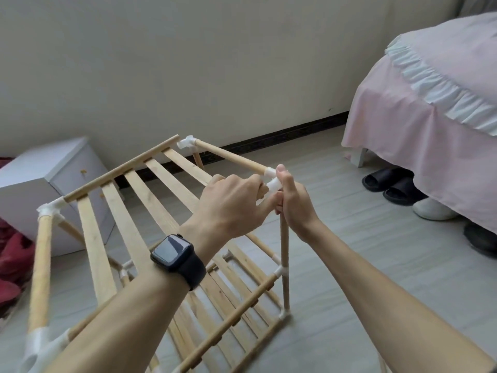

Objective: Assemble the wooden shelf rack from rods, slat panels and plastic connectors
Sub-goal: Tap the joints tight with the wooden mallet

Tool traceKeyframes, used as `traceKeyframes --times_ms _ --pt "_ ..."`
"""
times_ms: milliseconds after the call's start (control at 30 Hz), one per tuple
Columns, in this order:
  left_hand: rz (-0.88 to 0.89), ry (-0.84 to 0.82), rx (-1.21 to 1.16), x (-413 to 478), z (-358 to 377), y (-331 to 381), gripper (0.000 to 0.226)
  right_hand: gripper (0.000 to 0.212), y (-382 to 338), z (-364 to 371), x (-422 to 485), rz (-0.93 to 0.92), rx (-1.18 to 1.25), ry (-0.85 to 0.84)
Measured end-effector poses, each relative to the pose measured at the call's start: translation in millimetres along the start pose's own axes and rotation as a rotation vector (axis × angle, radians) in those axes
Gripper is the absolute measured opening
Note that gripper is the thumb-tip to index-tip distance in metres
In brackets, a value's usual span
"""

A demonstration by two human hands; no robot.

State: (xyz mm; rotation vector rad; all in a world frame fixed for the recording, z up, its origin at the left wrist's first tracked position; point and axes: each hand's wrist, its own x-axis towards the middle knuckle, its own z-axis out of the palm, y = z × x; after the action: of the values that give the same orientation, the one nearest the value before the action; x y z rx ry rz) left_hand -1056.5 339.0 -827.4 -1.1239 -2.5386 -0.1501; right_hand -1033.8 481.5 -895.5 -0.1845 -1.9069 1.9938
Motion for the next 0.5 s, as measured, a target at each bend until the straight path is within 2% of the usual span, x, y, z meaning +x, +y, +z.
traceKeyframes --times_ms 233,333,500 --pt "0.040 0.015 0.114 -5 7 6 0.041 0.056 -4 4 -10 -0.023 0.005 -0.057" --pt "0.014 -0.038 0.039 -5 7 4 0.032 0.062 -6 7 -15 -0.059 -0.046 -0.094" --pt "0.013 -0.104 0.001 -9 9 -3 0.004 0.057 3 14 -29 -0.062 -0.093 -0.117"
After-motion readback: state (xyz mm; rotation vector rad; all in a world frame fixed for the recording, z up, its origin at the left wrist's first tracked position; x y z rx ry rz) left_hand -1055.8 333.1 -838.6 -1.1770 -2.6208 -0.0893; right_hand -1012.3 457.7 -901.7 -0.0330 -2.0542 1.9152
